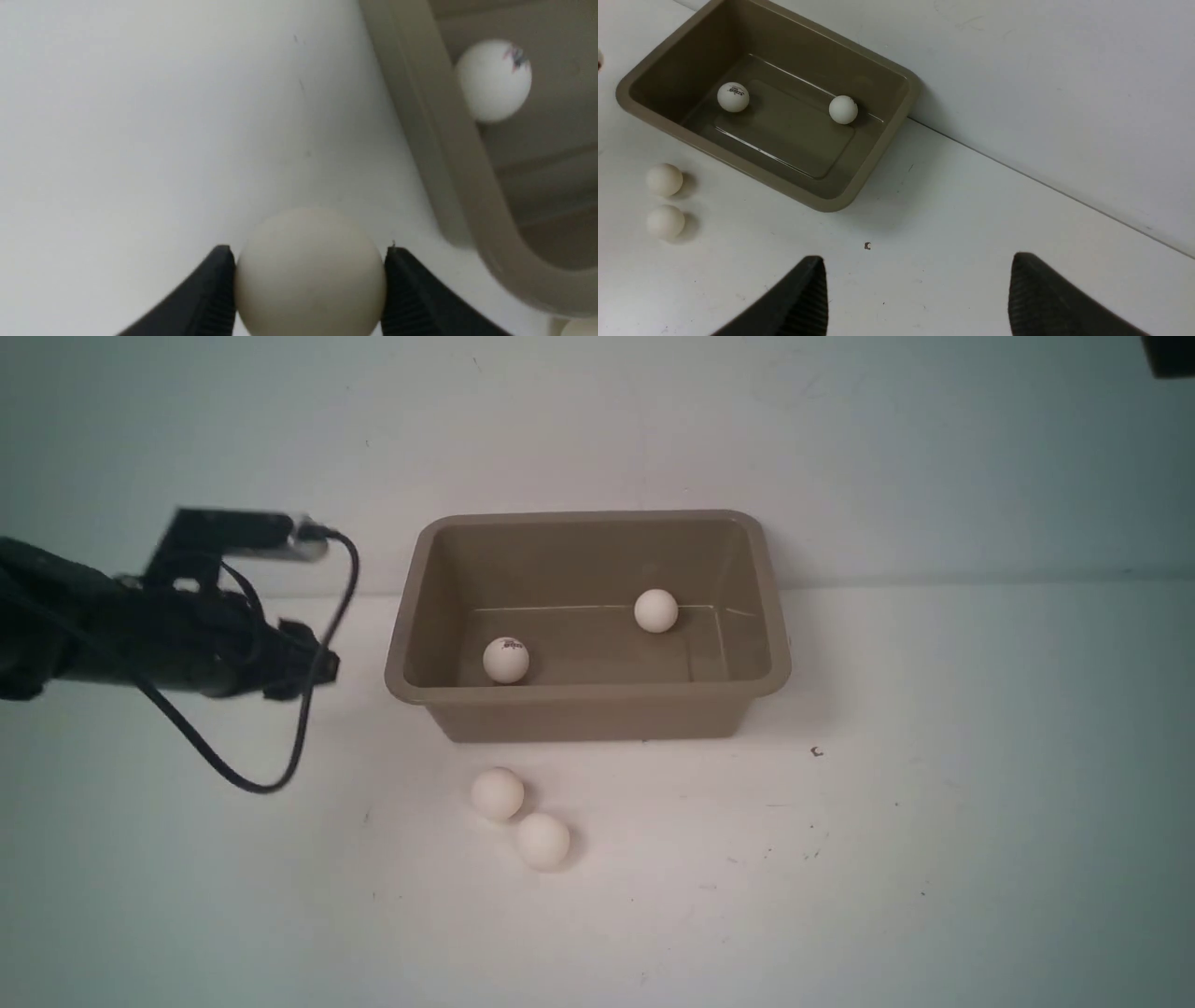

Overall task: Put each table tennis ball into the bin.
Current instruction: Use the left arm to clamp the table tennis ball closest to it, then use the left arm to put the table tennis ball into the box

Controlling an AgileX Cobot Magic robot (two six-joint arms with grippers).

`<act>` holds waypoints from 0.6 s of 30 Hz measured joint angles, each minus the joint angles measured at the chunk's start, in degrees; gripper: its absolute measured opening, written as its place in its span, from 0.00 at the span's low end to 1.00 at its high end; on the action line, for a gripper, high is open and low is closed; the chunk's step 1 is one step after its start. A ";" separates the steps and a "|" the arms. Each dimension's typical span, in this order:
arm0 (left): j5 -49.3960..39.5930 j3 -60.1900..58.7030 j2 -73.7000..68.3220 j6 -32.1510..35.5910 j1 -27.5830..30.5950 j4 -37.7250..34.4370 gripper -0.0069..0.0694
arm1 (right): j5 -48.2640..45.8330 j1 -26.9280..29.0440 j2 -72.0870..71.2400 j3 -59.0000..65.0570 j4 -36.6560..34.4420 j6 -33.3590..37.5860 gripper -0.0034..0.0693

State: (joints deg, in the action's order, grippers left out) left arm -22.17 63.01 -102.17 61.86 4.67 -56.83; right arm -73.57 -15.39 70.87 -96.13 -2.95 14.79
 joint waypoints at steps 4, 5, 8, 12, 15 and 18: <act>-0.38 0.36 3.81 0.99 -1.64 0.02 0.55 | 0.00 0.00 0.00 0.00 0.12 0.00 0.70; -1.03 1.19 3.96 1.56 -3.33 0.07 0.55 | 0.00 0.00 0.00 0.00 0.12 0.00 0.70; -1.90 3.28 3.50 2.14 -6.60 0.19 0.55 | 0.00 0.00 0.00 0.02 0.06 0.00 0.70; -1.53 7.93 1.34 2.60 -11.36 0.18 0.55 | 0.00 0.00 0.00 0.02 0.00 0.00 0.70; -1.28 11.97 -2.08 3.41 -13.70 0.18 0.55 | 0.00 0.00 0.00 0.02 -0.03 0.00 0.70; -1.28 14.01 -5.22 3.79 -14.77 0.13 0.58 | 0.00 0.00 0.00 0.02 -0.31 0.00 0.70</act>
State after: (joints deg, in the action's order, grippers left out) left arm -23.45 77.03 -107.39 65.65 -10.10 -56.71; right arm -73.57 -15.39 70.87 -96.11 -3.25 14.79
